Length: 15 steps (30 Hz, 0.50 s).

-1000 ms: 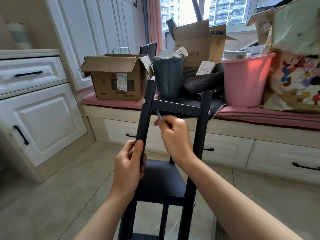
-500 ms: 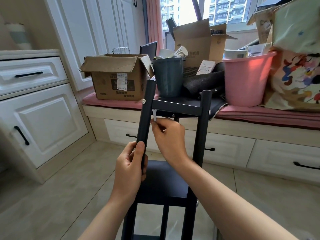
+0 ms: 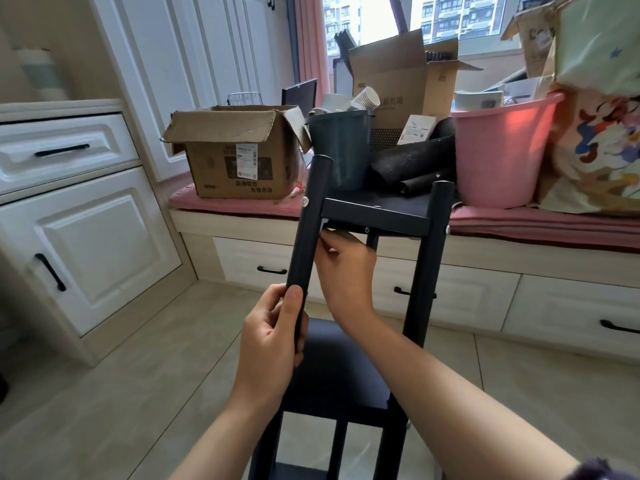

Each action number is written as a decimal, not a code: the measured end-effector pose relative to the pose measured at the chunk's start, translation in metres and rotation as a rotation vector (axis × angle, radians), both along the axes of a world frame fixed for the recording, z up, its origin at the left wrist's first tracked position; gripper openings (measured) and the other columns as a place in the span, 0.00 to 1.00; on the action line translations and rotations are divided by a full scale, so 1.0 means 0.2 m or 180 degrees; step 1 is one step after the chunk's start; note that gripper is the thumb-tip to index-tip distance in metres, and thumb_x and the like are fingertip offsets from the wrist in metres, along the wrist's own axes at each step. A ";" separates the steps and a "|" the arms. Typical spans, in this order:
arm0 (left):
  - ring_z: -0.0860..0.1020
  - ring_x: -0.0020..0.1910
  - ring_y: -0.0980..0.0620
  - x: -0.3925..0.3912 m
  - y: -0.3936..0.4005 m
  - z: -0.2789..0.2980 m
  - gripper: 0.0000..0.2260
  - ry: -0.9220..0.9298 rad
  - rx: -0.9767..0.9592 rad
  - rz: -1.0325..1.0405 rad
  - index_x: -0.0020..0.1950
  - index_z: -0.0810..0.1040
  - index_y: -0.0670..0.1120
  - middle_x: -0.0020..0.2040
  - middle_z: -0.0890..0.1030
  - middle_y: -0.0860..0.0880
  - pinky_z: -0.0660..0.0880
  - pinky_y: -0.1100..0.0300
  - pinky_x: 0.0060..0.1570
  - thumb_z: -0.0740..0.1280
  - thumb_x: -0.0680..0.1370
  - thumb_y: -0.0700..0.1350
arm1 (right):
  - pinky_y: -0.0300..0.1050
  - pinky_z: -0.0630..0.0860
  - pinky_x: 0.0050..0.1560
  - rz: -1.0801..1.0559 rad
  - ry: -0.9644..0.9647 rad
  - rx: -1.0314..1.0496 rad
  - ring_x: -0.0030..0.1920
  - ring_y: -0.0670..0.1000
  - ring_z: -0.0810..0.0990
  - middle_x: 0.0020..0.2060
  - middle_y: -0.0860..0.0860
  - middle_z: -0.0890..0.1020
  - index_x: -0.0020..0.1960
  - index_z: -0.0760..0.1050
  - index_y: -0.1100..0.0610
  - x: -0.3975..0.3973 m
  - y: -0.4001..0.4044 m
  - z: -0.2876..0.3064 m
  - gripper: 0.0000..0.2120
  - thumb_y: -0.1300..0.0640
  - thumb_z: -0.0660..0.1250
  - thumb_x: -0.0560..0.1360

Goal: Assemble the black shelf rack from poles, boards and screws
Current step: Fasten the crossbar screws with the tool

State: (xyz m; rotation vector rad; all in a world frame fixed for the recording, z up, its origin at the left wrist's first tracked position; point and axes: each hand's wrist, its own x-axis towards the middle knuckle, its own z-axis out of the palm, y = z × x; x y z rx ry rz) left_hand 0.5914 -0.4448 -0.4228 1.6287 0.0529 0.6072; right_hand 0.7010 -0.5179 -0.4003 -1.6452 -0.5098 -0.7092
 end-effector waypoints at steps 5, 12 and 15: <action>0.67 0.26 0.50 0.00 0.00 -0.01 0.17 -0.0035 0.0026 -0.0039 0.42 0.75 0.47 0.29 0.71 0.49 0.66 0.60 0.22 0.62 0.78 0.60 | 0.48 0.76 0.42 -0.0007 -0.0121 0.0162 0.36 0.54 0.80 0.35 0.56 0.82 0.42 0.82 0.65 0.01 0.02 -0.01 0.08 0.63 0.69 0.77; 0.67 0.26 0.52 0.02 0.04 -0.01 0.16 -0.0033 0.0039 -0.0044 0.42 0.75 0.47 0.29 0.71 0.49 0.65 0.61 0.23 0.62 0.78 0.59 | 0.31 0.71 0.38 0.0015 -0.0102 -0.0047 0.35 0.47 0.76 0.33 0.51 0.80 0.41 0.81 0.62 0.00 0.01 -0.01 0.08 0.62 0.67 0.78; 0.67 0.27 0.52 0.04 0.07 0.00 0.17 -0.0027 0.0014 0.0076 0.42 0.76 0.46 0.29 0.70 0.48 0.65 0.60 0.23 0.62 0.78 0.59 | 0.28 0.66 0.39 0.0177 0.0143 -0.0220 0.34 0.40 0.73 0.32 0.43 0.75 0.40 0.79 0.57 -0.04 0.00 0.00 0.09 0.61 0.66 0.79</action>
